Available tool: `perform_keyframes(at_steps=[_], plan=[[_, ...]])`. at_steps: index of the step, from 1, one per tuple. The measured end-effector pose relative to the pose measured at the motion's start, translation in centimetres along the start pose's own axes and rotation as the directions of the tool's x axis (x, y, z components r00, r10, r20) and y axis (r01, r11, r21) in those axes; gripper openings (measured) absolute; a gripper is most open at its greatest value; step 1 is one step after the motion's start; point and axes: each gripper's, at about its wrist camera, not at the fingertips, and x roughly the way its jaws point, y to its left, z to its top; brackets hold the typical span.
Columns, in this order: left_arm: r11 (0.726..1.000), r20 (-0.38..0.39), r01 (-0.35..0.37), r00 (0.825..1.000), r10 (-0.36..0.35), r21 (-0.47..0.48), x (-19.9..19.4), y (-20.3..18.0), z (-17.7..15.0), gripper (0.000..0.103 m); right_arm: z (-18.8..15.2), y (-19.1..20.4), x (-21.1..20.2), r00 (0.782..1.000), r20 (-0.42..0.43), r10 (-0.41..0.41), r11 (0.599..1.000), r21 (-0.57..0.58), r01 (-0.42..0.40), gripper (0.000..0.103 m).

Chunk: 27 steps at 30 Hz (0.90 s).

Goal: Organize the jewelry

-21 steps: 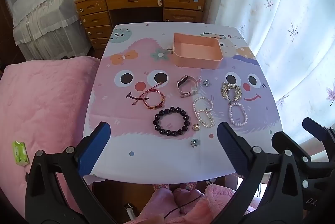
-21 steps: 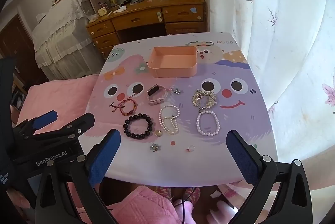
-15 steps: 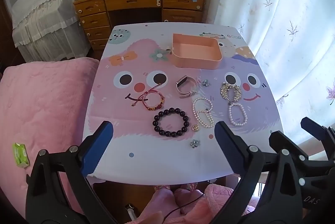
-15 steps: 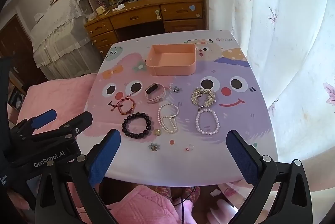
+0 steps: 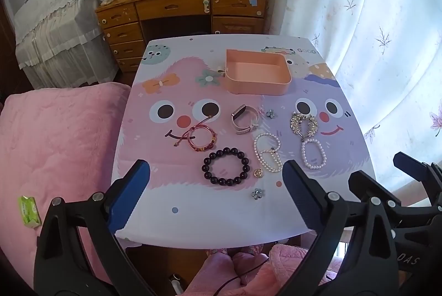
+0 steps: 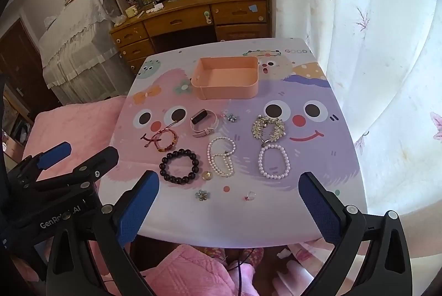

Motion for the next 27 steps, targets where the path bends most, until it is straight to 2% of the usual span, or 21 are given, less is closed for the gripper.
perform_keyframes(at_steps=[27], plan=[[1.0, 0.005, 0.01, 1.0, -0.01, -0.015, -0.11, 0.41, -0.05, 0.096, 0.03, 0.15, 0.21, 1.0, -0.002, 0.002, 1.0, -0.006, -0.002, 0.103]])
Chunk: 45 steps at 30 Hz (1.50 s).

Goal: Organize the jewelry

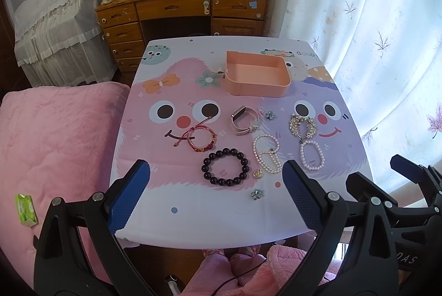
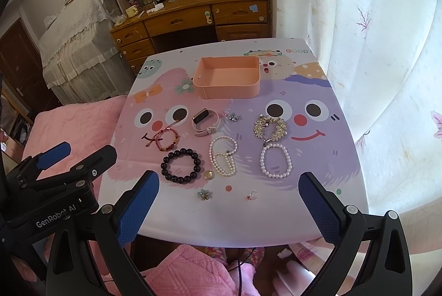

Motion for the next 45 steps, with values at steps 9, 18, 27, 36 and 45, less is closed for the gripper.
perform_keyframes(at_steps=[9, 18, 27, 36, 45], plan=[[1.0, 0.013, 0.001, 1.0, -0.001, -0.018, -0.5, 0.2, 0.2, 0.096, 0.0, 0.1, 0.1, 1.0, 0.003, 0.001, 1.0, 0.006, -0.001, 0.103], [1.0, 0.016, 0.002, 1.0, -0.002, -0.02, -0.6, 0.5, 0.2, 0.096, -0.2, 0.2, -0.1, 1.0, -0.002, 0.007, 0.999, 0.04, -0.007, 0.103], [1.0, 0.019, 0.006, 1.0, -0.006, -0.017, -0.5, 0.9, 0.1, 0.096, -0.3, -0.1, -0.1, 1.0, 0.003, 0.004, 0.999, 0.051, -0.005, 0.103], [1.0, 0.027, 0.026, 0.999, -0.026, -0.004, -0.4, 1.3, 0.1, 0.096, -0.1, -0.2, -0.2, 1.0, 0.004, 0.007, 0.999, 0.05, -0.007, 0.103], [0.999, 0.027, 0.048, 0.998, -0.048, 0.002, -0.1, 1.8, 0.2, 0.096, 0.0, -0.4, -0.4, 1.0, 0.017, -0.001, 0.999, 0.054, 0.0, 0.103]])
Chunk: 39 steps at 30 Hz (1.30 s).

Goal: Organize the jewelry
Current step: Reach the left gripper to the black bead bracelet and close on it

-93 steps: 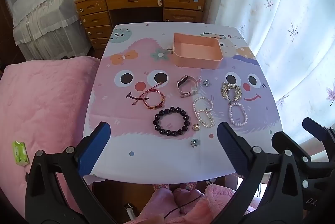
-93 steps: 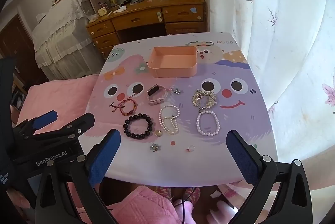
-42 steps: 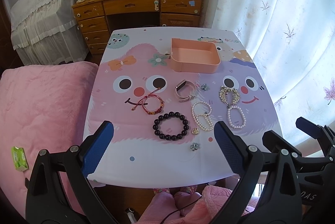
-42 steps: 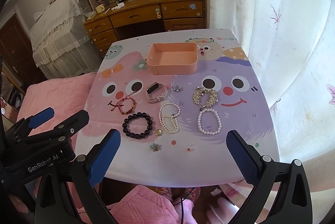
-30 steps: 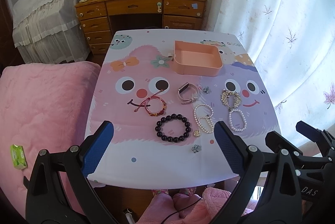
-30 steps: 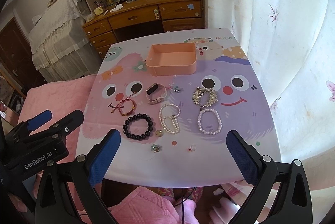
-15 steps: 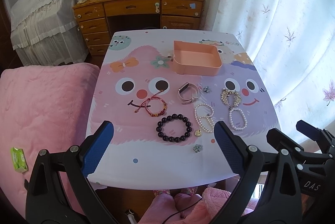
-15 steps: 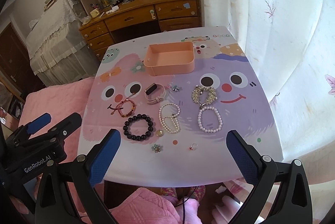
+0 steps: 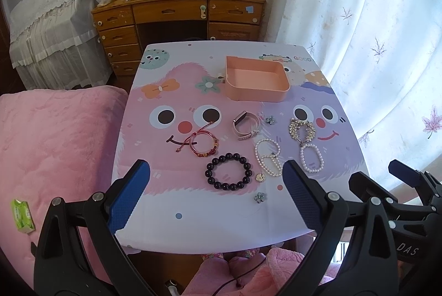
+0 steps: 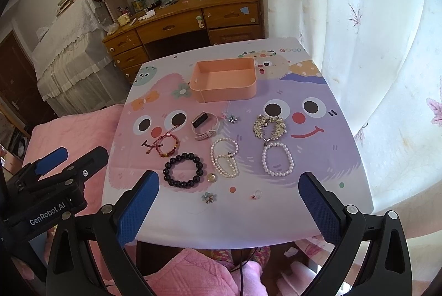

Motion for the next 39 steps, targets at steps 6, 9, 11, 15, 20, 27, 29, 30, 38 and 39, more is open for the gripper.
perform_keyframes(at_steps=[6, 9, 11, 15, 20, 27, 29, 30, 38, 39], plan=[[0.998, -0.053, 0.052, 0.997, -0.051, 0.023, 1.2, 0.3, -0.6, 0.096, -1.4, 0.2, -0.8, 0.993, 0.099, -0.06, 0.998, -0.008, 0.061, 0.103], [0.997, -0.106, 0.072, 0.992, -0.069, 0.033, 2.0, 0.6, -1.5, 0.096, -3.2, 0.8, -1.2, 0.981, 0.165, -0.103, 0.994, -0.027, 0.109, 0.103], [0.995, -0.159, 0.088, 0.984, -0.08, 0.044, 3.1, 0.5, -2.3, 0.096, -4.3, 1.0, -1.2, 0.968, 0.197, -0.155, 0.984, -0.062, 0.17, 0.103], [0.99, -0.24, 0.132, 0.964, -0.118, 0.045, 5.9, 0.3, -3.8, 0.096, -6.6, 1.7, 0.4, 0.955, 0.196, -0.224, 0.95, -0.176, 0.259, 0.103], [0.99, -0.284, 0.114, 0.955, -0.088, 0.078, 10.5, -0.5, -5.4, 0.096, -9.0, 0.8, 4.4, 0.967, 0.127, -0.222, 0.933, -0.262, 0.249, 0.102], [0.994, -0.309, 0.106, 0.946, -0.101, -0.001, 17.4, -0.9, -5.9, 0.096, -11.0, -0.7, 11.4, 0.99, 0.012, -0.14, 0.942, -0.305, 0.137, 0.09], [0.995, -0.31, 0.084, 0.946, -0.097, -0.055, 19.0, -0.5, -5.9, 0.096, -11.4, -0.9, 13.9, 0.993, -0.038, -0.114, 0.939, -0.33, 0.096, 0.076], [0.993, -0.31, 0.077, 0.945, -0.1, -0.084, 19.6, -0.2, -5.8, 0.096, -11.7, -1.1, 15.2, 0.992, -0.057, -0.117, 0.933, -0.349, 0.09, 0.071], [0.967, -0.327, -0.058, 0.945, -0.027, -0.247, 24.4, 2.1, -5.4, 0.079, -12.1, -2.4, 21.4, 0.991, -0.109, -0.075, 0.909, -0.416, 0.023, 0.053], [0.965, -0.333, -0.087, 0.943, -0.001, -0.248, 24.7, 2.3, -5.3, 0.078, -12.0, -2.6, 22.0, 0.991, -0.12, -0.068, 0.907, -0.421, 0.011, 0.047]])
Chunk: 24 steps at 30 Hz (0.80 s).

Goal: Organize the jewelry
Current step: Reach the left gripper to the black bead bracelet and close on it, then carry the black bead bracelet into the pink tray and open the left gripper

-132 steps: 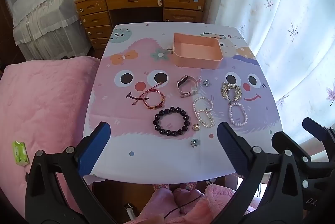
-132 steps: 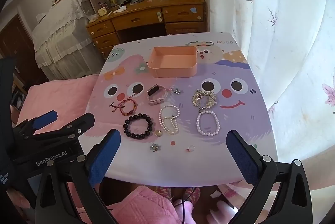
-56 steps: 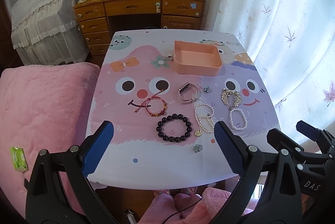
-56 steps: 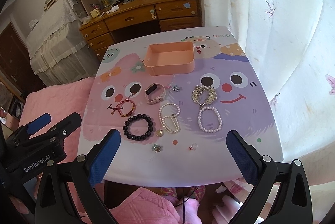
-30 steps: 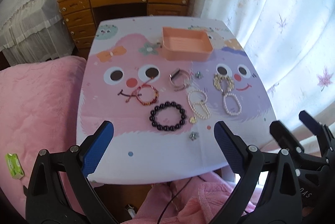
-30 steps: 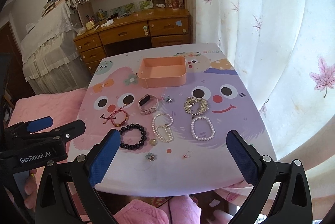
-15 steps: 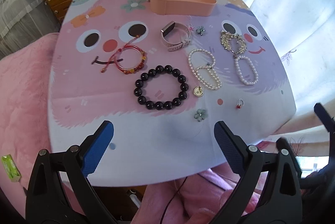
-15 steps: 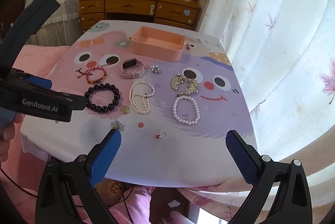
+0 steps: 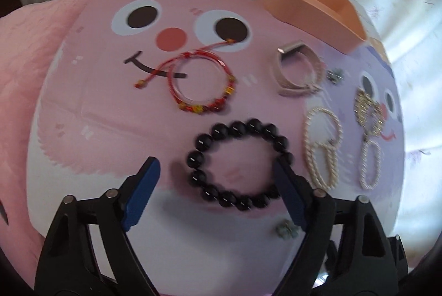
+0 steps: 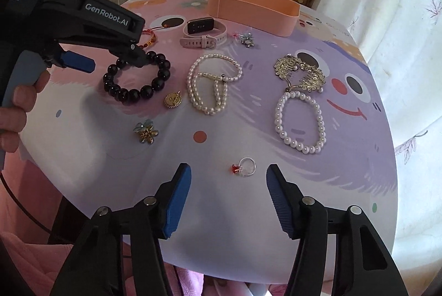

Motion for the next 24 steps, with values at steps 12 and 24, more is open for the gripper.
perform_keyframes(at_steps=[12, 24], plan=[[0.987, -0.006, -0.127, 0.992, 0.127, -0.094, 1.5, 1.4, 0.0, 0.035, 0.2, -1.8, 1.5, 0.99, -0.019, 0.138, 0.974, -0.178, -0.139, 0.01], [0.994, 0.02, -0.087, 0.996, 0.089, -0.071, 1.1, 1.6, -0.1, 0.012, 2.0, -3.3, 1.0, 0.97, -0.033, 0.24, 0.965, -0.103, -0.242, 0.007]])
